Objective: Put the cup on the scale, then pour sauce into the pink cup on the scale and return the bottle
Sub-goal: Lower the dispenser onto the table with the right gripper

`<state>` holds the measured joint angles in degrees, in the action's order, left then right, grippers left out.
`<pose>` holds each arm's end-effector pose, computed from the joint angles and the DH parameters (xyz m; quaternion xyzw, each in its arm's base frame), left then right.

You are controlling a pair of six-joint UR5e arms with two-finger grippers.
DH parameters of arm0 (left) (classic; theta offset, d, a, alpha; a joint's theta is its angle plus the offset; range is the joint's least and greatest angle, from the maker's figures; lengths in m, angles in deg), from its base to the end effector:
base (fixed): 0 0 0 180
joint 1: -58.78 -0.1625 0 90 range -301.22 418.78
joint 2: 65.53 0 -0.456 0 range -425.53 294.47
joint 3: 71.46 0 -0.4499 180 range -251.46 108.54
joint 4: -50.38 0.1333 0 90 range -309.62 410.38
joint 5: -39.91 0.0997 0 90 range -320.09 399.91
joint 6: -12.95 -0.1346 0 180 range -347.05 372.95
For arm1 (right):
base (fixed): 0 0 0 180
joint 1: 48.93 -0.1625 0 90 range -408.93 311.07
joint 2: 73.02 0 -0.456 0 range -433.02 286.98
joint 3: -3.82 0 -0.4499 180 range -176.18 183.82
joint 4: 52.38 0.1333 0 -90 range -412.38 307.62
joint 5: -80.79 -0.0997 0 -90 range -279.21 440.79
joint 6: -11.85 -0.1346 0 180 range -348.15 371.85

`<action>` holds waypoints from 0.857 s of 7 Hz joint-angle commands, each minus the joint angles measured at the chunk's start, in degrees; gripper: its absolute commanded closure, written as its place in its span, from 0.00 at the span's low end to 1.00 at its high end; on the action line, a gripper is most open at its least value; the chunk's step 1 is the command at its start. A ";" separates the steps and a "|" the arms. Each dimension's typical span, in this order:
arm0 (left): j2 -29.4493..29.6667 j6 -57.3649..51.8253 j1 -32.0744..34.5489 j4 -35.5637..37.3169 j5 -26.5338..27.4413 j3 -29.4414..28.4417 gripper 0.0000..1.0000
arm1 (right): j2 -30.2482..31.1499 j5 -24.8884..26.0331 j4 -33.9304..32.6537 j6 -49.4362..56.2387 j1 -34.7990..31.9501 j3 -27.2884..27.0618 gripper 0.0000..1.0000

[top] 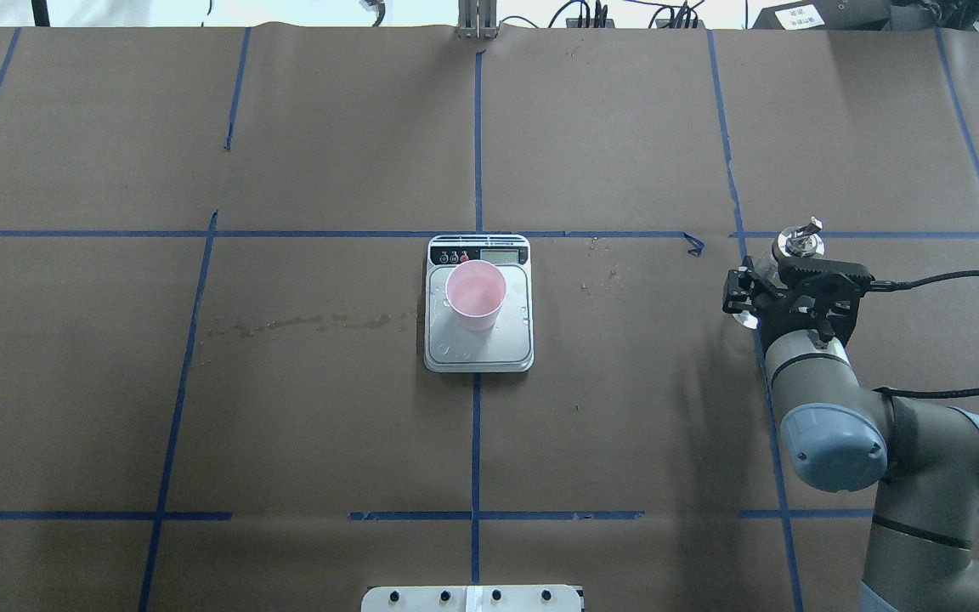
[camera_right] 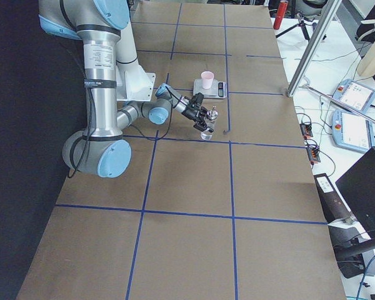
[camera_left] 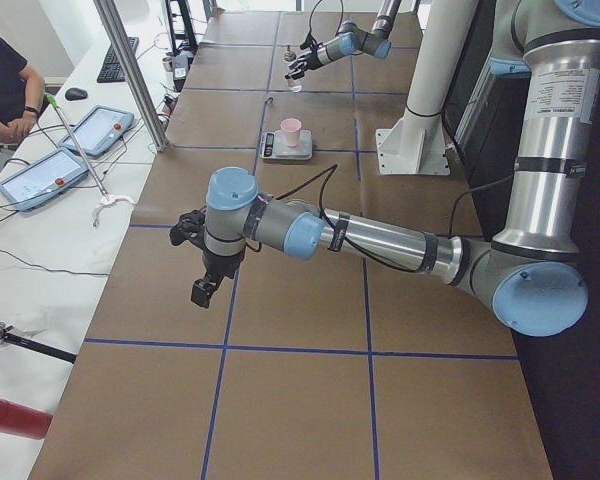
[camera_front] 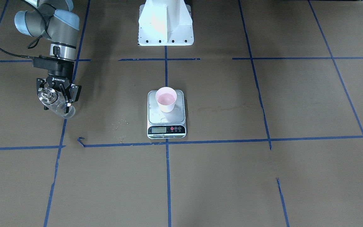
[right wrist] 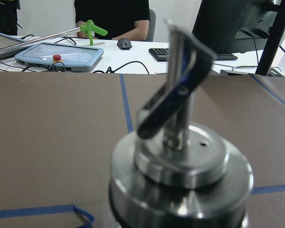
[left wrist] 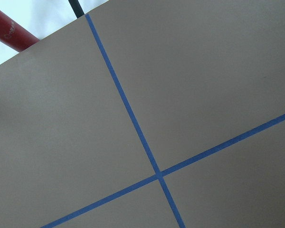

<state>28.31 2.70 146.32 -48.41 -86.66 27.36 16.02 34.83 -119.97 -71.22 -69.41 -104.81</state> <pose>-0.0272 -0.6036 0.5830 0.1972 0.2955 0.1613 0.9207 -0.4549 -0.4121 0.4728 0.4188 -0.2398 0.2355 0.8436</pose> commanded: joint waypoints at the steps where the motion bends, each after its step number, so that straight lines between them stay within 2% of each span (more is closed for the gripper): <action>1: 0.02 0.05 0.00 0.00 0.00 -0.03 0.00 | 0.00 -0.09 0.00 -3.04 0.00 0.26 1.00; 6: 0.28 -0.04 0.00 0.00 0.00 0.06 0.00 | 0.00 0.26 -0.18 -4.39 0.00 3.16 1.00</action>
<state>28.53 2.66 146.32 -48.41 -86.66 27.34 16.02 34.97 -120.13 -75.58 -69.41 -102.26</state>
